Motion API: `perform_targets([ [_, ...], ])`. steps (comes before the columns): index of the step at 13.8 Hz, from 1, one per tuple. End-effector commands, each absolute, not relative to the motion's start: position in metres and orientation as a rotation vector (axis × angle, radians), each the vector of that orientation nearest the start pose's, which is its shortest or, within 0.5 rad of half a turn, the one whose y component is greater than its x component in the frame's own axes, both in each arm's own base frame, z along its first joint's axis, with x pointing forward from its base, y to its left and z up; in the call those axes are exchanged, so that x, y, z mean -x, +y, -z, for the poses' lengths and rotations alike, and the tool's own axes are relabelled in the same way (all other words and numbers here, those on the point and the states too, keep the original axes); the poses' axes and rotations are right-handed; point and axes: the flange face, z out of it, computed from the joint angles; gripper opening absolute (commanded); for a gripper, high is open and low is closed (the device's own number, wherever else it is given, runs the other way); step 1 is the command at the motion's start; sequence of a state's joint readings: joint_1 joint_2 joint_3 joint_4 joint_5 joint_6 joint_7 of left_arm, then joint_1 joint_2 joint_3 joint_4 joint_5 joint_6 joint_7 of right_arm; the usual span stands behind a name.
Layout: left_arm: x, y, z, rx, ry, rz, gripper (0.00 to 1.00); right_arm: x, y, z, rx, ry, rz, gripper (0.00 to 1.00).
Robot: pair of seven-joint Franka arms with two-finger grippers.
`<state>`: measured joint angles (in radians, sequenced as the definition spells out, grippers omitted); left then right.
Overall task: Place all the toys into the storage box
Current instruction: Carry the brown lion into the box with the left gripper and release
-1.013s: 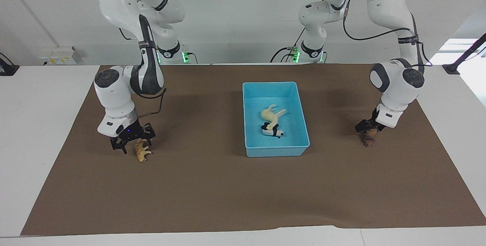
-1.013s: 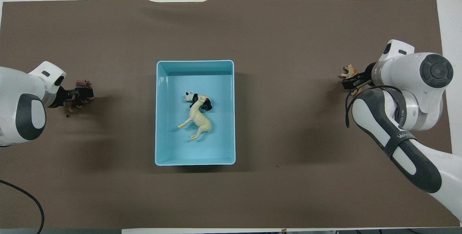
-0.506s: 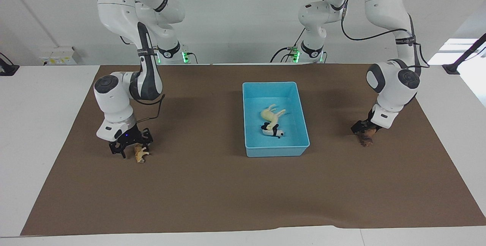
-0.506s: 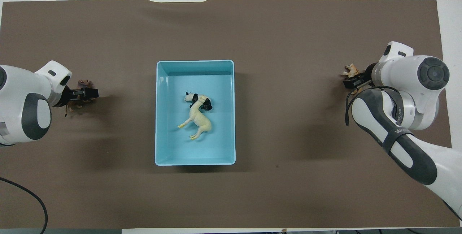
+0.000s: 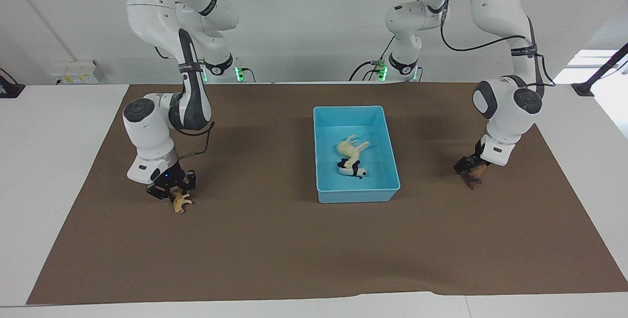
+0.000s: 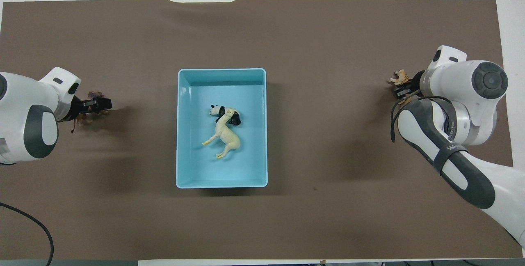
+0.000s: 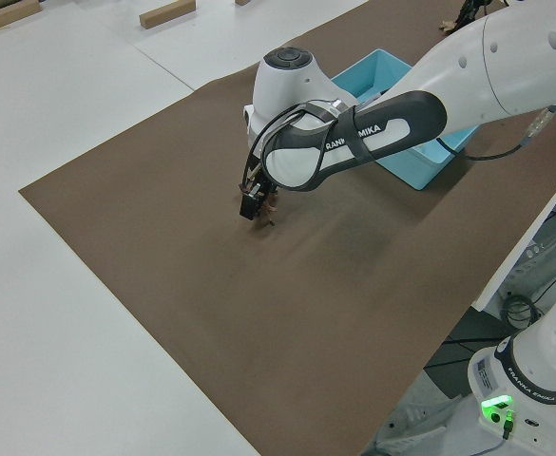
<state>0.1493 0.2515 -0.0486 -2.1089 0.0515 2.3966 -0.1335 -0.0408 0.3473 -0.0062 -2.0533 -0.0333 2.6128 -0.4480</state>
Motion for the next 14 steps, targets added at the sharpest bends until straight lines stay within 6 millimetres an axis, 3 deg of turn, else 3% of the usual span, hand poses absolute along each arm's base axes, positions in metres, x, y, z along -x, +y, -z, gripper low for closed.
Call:
perform_targets([
  [1,-0.58,0.053,-0.304,3.122,-0.406,-0.002,0.0,-0.62,-0.023,-0.299,3.123,-0.728,0.299,0.0],
  [3,-0.585,0.049,-0.316,3.128,-0.475,0.001,0.0,-0.628,-0.01,-0.323,3.115,-0.756,0.246,0.0],
  [5,-0.585,0.039,-0.322,3.122,-0.516,0.012,0.0,-0.637,0.007,-0.371,3.117,-0.717,0.168,0.0],
  [7,-0.587,0.017,-0.323,3.11,-0.601,0.023,0.0,-0.636,0.04,-0.412,3.124,-0.647,0.128,0.0],
  [8,-0.588,0.013,-0.323,3.099,-0.654,0.027,0.0,-0.636,0.042,-0.43,3.134,-0.591,0.117,0.0],
  [10,-0.591,0.011,-0.326,3.098,-0.671,0.034,0.0,-0.636,0.042,-0.453,3.134,-0.574,0.091,0.0],
  [12,-0.592,0.007,-0.328,3.098,-0.693,0.037,0.0,-0.634,0.041,-0.462,3.132,-0.568,0.076,0.0],
  [14,-0.601,0.007,-0.348,3.116,-0.737,0.036,0.0,-0.632,0.04,-0.466,3.133,-0.567,0.076,0.0],
])
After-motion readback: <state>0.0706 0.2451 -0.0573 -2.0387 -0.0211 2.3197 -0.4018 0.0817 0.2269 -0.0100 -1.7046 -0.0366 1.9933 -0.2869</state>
